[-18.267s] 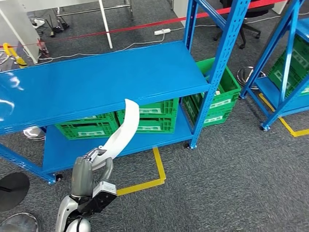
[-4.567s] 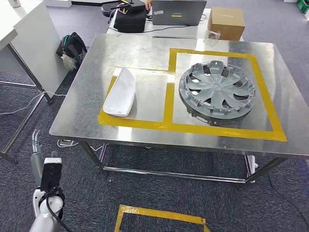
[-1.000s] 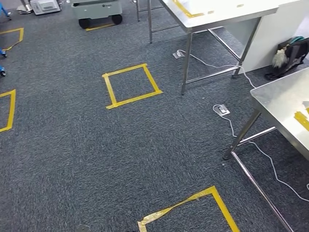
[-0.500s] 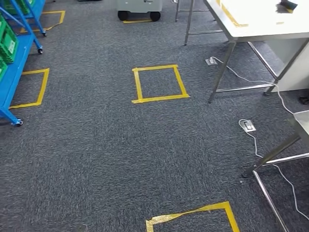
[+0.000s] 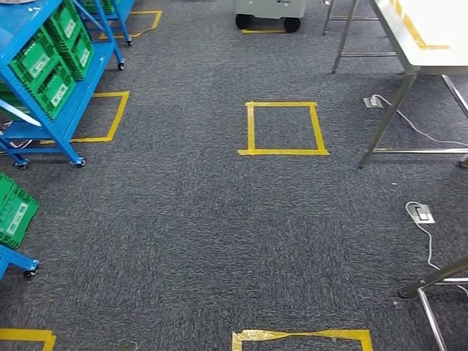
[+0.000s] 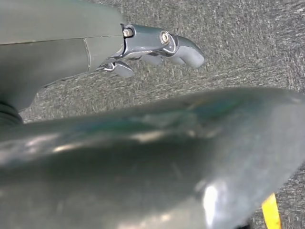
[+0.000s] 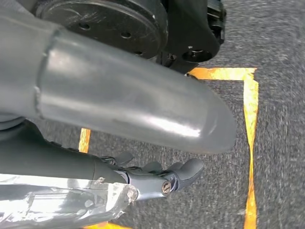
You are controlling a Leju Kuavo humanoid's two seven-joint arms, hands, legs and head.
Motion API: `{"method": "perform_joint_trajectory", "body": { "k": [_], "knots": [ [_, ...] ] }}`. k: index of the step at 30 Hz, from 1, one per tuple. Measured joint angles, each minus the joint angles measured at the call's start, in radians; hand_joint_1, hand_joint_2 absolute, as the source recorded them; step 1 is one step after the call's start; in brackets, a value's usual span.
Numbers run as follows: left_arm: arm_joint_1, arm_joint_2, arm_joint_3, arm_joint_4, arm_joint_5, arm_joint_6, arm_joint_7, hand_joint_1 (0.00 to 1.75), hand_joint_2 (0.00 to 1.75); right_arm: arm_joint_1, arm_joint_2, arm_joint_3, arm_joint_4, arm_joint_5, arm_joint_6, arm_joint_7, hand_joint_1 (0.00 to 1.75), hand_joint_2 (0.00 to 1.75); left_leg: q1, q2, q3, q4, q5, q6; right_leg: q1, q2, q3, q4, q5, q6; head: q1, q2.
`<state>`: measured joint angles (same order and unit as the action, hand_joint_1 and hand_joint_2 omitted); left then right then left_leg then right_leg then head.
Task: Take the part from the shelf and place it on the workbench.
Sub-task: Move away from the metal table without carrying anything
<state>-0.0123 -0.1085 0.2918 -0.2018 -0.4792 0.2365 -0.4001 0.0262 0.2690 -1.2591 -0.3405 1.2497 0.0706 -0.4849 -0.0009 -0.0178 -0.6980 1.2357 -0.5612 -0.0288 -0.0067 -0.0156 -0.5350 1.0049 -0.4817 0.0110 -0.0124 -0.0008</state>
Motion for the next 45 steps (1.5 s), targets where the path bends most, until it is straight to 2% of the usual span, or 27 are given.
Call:
{"method": "perform_joint_trajectory", "body": {
  "k": [2, 3, 5, 7, 9, 10, 12, 14, 16, 17, 18, 20, 22, 24, 25, 27, 29, 31, 32, 34, 36, 38, 39, 40, 42, 44, 45],
  "knots": [
    [0.002, 0.000, 0.000, 0.000, -0.001, 0.000, 0.001, 0.00, 0.00, 0.000, 0.001, 0.000, -0.005, 0.003, 0.004, 0.003, 0.00, 0.00, 0.004, 0.008, 0.000, 0.005, 0.020, -0.005, -0.001, -0.030, 0.001, 0.000, -0.003, 0.000, 0.000, 0.000],
    [0.003, 0.001, 0.000, 0.000, -0.002, 0.000, 0.001, 0.00, 0.00, -0.001, 0.003, 0.000, -0.008, 0.005, 0.006, 0.004, 0.00, 0.00, 0.005, 0.018, 0.028, -0.045, 0.052, -0.007, -0.002, -0.043, 0.004, 0.000, -0.005, 0.003, 0.000, 0.000],
    [0.002, 0.001, 0.000, 0.000, -0.005, 0.000, 0.002, 0.00, 0.00, -0.002, 0.006, -0.001, -0.014, 0.007, 0.010, 0.005, 0.00, 0.00, 0.005, 0.063, 0.098, -0.173, 0.104, -0.007, 0.001, -0.065, 0.008, 0.002, -0.012, 0.012, -0.002, 0.000],
    [-0.002, -0.001, 0.000, 0.000, -0.007, 0.000, 0.002, 0.00, 0.00, -0.002, 0.008, -0.002, -0.018, 0.008, 0.012, 0.005, 0.00, 0.00, 0.002, 0.091, 0.132, -0.238, 0.115, 0.002, 0.008, -0.087, 0.011, 0.003, -0.020, 0.023, 0.000, 0.000],
    [-0.002, -0.002, 0.000, 0.000, -0.008, 0.000, 0.002, 0.00, 0.00, -0.003, 0.009, -0.004, -0.021, 0.010, 0.013, 0.005, 0.00, 0.00, 0.000, 0.070, 0.133, -0.243, 0.111, 0.017, 0.008, -0.107, 0.022, 0.001, -0.027, 0.032, 0.004, 0.000],
    [-0.001, -0.001, 0.000, 0.000, -0.009, 0.001, 0.002, 0.00, 0.00, -0.004, 0.009, -0.005, -0.024, 0.012, 0.014, 0.005, 0.00, 0.00, 0.001, 0.058, 0.134, -0.244, 0.111, 0.023, 0.006, -0.099, 0.025, 0.006, -0.034, 0.037, 0.005, 0.000],
    [0.000, 0.000, 0.000, 0.000, -0.010, 0.001, 0.003, 0.00, 0.00, -0.005, 0.012, -0.006, -0.029, 0.018, 0.018, 0.004, 0.00, 0.00, 0.004, 0.036, 0.135, -0.246, 0.114, 0.036, 0.001, -0.048, 0.000, 0.071, -0.075, 0.045, 0.008, 0.000],
    [-0.002, 0.001, 0.001, 0.000, -0.012, 0.001, 0.003, 0.00, 0.00, -0.002, 0.014, -0.009, -0.034, 0.022, 0.022, 0.003, 0.00, 0.00, 0.003, 0.012, 0.135, -0.246, 0.114, 0.043, -0.001, 0.001, -0.067, 0.209, -0.138, 0.047, 0.012, 0.000],
    [-0.003, 0.001, 0.001, 0.000, -0.014, 0.001, 0.003, 0.00, 0.00, 0.003, 0.014, -0.013, -0.036, 0.024, 0.023, 0.003, 0.00, 0.00, 0.002, -0.017, 0.135, -0.245, 0.114, 0.045, 0.000, 0.013, -0.120, 0.301, -0.157, 0.045, 0.013, 0.000],
    [-0.002, 0.001, 0.001, 0.000, -0.014, 0.001, 0.003, 0.00, 0.00, 0.004, 0.014, -0.015, -0.038, 0.025, 0.024, 0.003, 0.00, 0.00, 0.002, -0.032, 0.137, -0.245, 0.114, 0.045, 0.001, 0.015, -0.123, 0.292, -0.137, 0.042, 0.013, 0.000],
    [-0.001, 0.001, 0.001, 0.000, -0.014, 0.001, 0.003, 0.00, 0.00, 0.004, 0.015, -0.015, -0.040, 0.026, 0.026, 0.003, 0.00, 0.00, 0.002, -0.048, 0.139, -0.245, 0.114, 0.045, 0.001, 0.021, -0.106, 0.243, -0.100, 0.038, 0.014, 0.000],
    [-0.001, 0.000, 0.001, 0.000, -0.016, 0.002, 0.003, 0.00, 0.00, 0.004, 0.017, -0.017, -0.046, 0.028, 0.030, 0.003, 0.00, 0.00, 0.002, -0.077, 0.140, -0.243, 0.113, 0.041, -0.003, 0.060, -0.049, 0.103, -0.028, 0.032, 0.013, 0.000],
    [-0.002, 0.000, 0.001, 0.000, -0.018, 0.002, 0.003, 0.00, 0.00, 0.003, 0.020, -0.021, -0.051, 0.031, 0.033, 0.003, 0.00, 0.00, 0.002, -0.101, 0.136, -0.242, 0.114, 0.030, -0.006, 0.093, -0.015, 0.026, -0.006, 0.028, 0.013, 0.000],
    [0.002, 0.001, 0.001, 0.000, -0.019, 0.003, 0.003, 0.00, 0.00, 0.003, 0.024, -0.024, -0.056, 0.032, 0.035, 0.003, 0.00, 0.00, 0.006, -0.121, 0.129, -0.245, 0.120, 0.016, -0.003, 0.085, -0.009, 0.019, -0.007, 0.021, 0.013, 0.000],
    [0.005, 0.001, 0.002, 0.000, -0.019, 0.004, 0.003, 0.00, 0.00, 0.003, 0.026, -0.024, -0.059, 0.033, 0.036, 0.003, 0.00, 0.00, 0.006, -0.118, 0.126, -0.243, 0.119, 0.010, -0.004, 0.073, -0.006, 0.016, -0.004, 0.015, 0.013, 0.000],
    [0.007, 0.002, 0.003, 0.000, -0.019, 0.005, 0.003, 0.00, 0.00, 0.003, 0.031, -0.025, -0.064, 0.033, 0.037, 0.003, 0.00, 0.00, 0.003, -0.072, 0.101, -0.195, 0.085, -0.001, -0.006, 0.047, -0.003, 0.008, 0.001, 0.003, 0.005, 0.000],
    [0.003, 0.002, 0.003, 0.000, -0.019, 0.005, 0.003, 0.00, 0.00, 0.007, 0.032, -0.025, -0.067, 0.034, 0.037, 0.003, 0.00, 0.00, 0.001, -0.013, 0.042, -0.071, 0.020, -0.007, -0.003, 0.015, -0.003, 0.005, 0.001, -0.004, -0.002, 0.000],
    [0.002, 0.001, 0.003, 0.000, -0.020, 0.005, 0.003, 0.00, 0.00, 0.009, 0.032, -0.025, -0.069, 0.034, 0.037, 0.003, 0.00, 0.00, 0.002, 0.005, -0.006, 0.030, -0.013, -0.010, 0.000, -0.016, -0.003, 0.005, -0.001, -0.006, -0.003, 0.000],
    [0.003, 0.001, 0.003, 0.000, -0.020, 0.005, 0.003, 0.00, 0.00, 0.009, 0.032, -0.025, -0.070, 0.034, 0.037, 0.003, 0.00, 0.00, 0.002, 0.007, -0.006, 0.032, -0.002, -0.010, 0.000, -0.030, -0.002, 0.005, -0.002, -0.006, -0.003, 0.000],
    [0.005, 0.002, 0.003, 0.000, -0.020, 0.005, 0.003, 0.00, 0.00, 0.007, 0.034, -0.025, -0.072, 0.034, 0.040, 0.003, 0.00, 0.00, 0.001, 0.027, 0.050, -0.069, 0.062, -0.008, 0.001, -0.055, 0.002, 0.005, -0.004, -0.004, -0.003, 0.000],
    [0.002, 0.002, 0.003, 0.000, -0.020, 0.005, 0.003, 0.00, 0.00, 0.007, 0.036, -0.025, -0.075, 0.035, 0.044, 0.003, 0.00, 0.00, -0.003, 0.076, 0.118, -0.198, 0.108, -0.002, 0.007, -0.076, 0.005, 0.008, -0.011, 0.004, -0.004, 0.000],
    [-0.003, 0.002, 0.003, 0.000, -0.020, 0.005, 0.003, 0.00, 0.00, 0.008, 0.038, -0.026, -0.080, 0.038, 0.048, 0.003, 0.00, 0.00, -0.007, 0.094, 0.139, -0.246, 0.112, 0.008, 0.015, -0.098, 0.009, 0.008, -0.018, 0.013, -0.002, 0.000],
    [-0.002, 0.002, 0.004, 0.000, -0.020, 0.006, 0.003, 0.00, 0.00, 0.007, 0.038, -0.026, -0.082, 0.039, 0.051, 0.003, 0.00, 0.00, -0.007, 0.081, 0.138, -0.248, 0.112, 0.017, 0.016, -0.110, 0.013, 0.006, -0.020, 0.017, -0.001, 0.000],
    [0.000, 0.001, 0.004, 0.001, -0.021, 0.006, 0.003, 0.00, 0.00, 0.005, 0.039, -0.026, -0.084, 0.040, 0.053, 0.003, 0.00, 0.00, -0.005, 0.069, 0.138, -0.249, 0.113, 0.022, 0.015, -0.111, 0.017, 0.007, -0.023, 0.022, 0.000, 0.000],
    [0.004, 0.002, 0.004, 0.001, -0.022, 0.006, 0.003, 0.00, 0.00, 0.003, 0.040, -0.027, -0.088, 0.043, 0.056, 0.003, 0.00, 0.00, 0.000, 0.047, 0.139, -0.252, 0.117, 0.034, 0.010, -0.068, 0.004, 0.047, -0.053, 0.033, 0.004, 0.000],
    [0.002, 0.002, 0.005, 0.001, -0.022, 0.007, 0.003, 0.00, 0.00, 0.005, 0.041, -0.030, -0.092, 0.047, 0.060, 0.003, 0.00, 0.00, 0.002, 0.024, 0.138, -0.253, 0.120, 0.041, 0.006, -0.006, -0.050, 0.168, -0.117, 0.039, 0.011, 0.000],
    [0.001, 0.002, 0.005, 0.001, -0.023, 0.007, 0.003, 0.00, 0.00, 0.007, 0.042, -0.033, -0.094, 0.050, 0.062, 0.003, 0.00, 0.00, 0.002, 0.010, 0.137, -0.253, 0.121, 0.043, 0.006, 0.006, -0.084, 0.239, -0.146, 0.040, 0.012, 0.000]
  ]
}}
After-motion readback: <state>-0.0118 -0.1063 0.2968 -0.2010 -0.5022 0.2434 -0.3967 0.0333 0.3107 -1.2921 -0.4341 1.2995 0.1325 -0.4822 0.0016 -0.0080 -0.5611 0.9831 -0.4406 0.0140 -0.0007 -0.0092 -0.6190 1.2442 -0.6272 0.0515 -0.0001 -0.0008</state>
